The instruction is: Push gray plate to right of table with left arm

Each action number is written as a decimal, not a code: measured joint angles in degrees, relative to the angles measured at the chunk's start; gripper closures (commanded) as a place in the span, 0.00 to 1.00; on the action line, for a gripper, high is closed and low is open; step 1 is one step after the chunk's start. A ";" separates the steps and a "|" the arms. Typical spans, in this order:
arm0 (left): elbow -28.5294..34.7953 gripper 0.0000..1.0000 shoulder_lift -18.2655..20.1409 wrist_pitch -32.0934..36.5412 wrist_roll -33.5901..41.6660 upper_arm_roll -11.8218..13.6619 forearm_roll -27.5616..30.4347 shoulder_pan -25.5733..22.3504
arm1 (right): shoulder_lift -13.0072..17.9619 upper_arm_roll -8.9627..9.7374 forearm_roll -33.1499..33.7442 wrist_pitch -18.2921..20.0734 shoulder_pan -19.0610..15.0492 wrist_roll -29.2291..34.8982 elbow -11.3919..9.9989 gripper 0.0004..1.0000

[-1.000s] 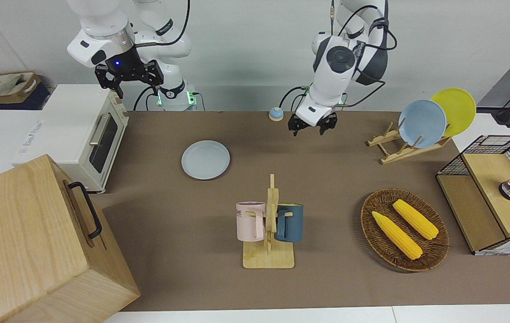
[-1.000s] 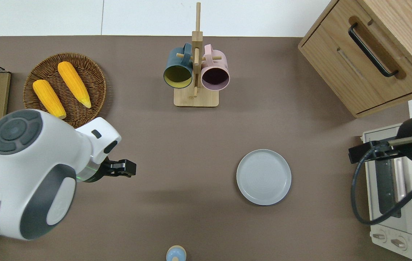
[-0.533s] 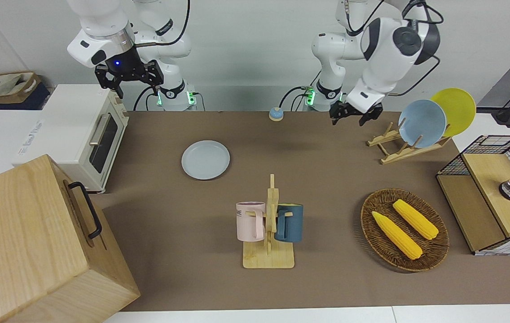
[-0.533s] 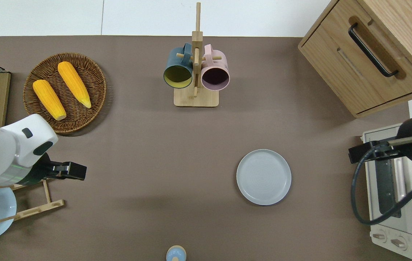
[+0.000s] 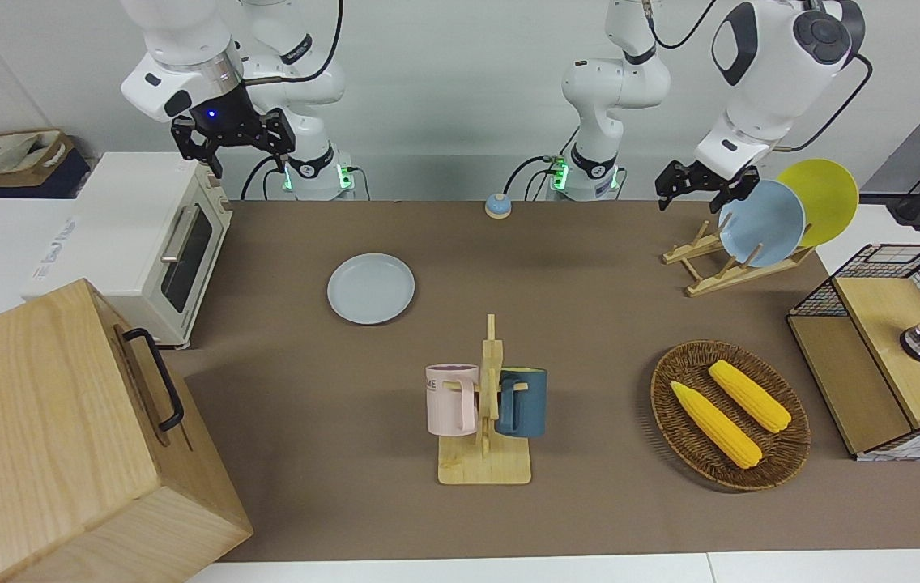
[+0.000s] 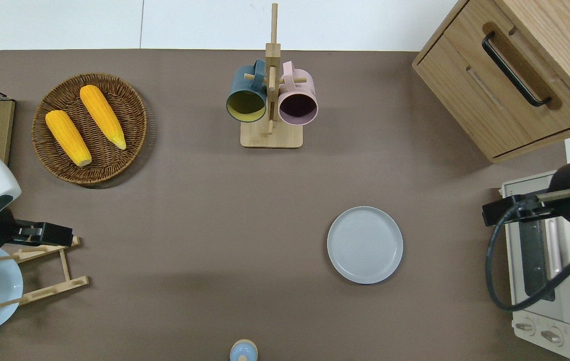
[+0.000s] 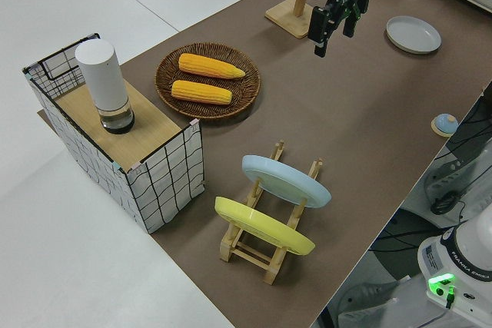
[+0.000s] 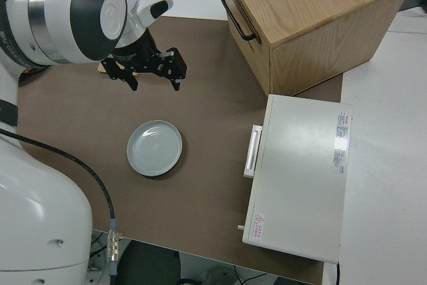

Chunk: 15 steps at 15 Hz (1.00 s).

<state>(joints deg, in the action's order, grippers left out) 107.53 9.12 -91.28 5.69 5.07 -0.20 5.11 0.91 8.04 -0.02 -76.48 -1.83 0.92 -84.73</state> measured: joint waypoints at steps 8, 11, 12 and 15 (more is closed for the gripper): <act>-2.88 0.00 0.40 0.12 0.01 -0.06 -0.22 -0.01 | 0.00 0.00 0.00 0.00 0.00 0.00 0.00 0.02; -3.52 0.00 0.39 0.12 -0.85 -0.07 0.52 -0.01 | 0.00 0.00 0.00 0.00 0.00 0.00 0.00 0.02; -3.65 0.00 0.39 0.12 -1.40 -0.07 0.73 -0.01 | 0.00 0.00 0.00 0.00 0.00 0.00 0.00 0.02; -3.76 0.00 0.39 0.07 -1.98 -0.09 0.76 -0.01 | 0.00 0.00 0.00 0.00 0.00 0.00 0.00 0.02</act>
<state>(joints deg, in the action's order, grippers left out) 103.77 9.51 -91.21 3.71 4.97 0.57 5.11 0.91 8.04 -0.02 -76.48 -1.83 0.92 -84.73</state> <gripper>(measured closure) 0.000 0.013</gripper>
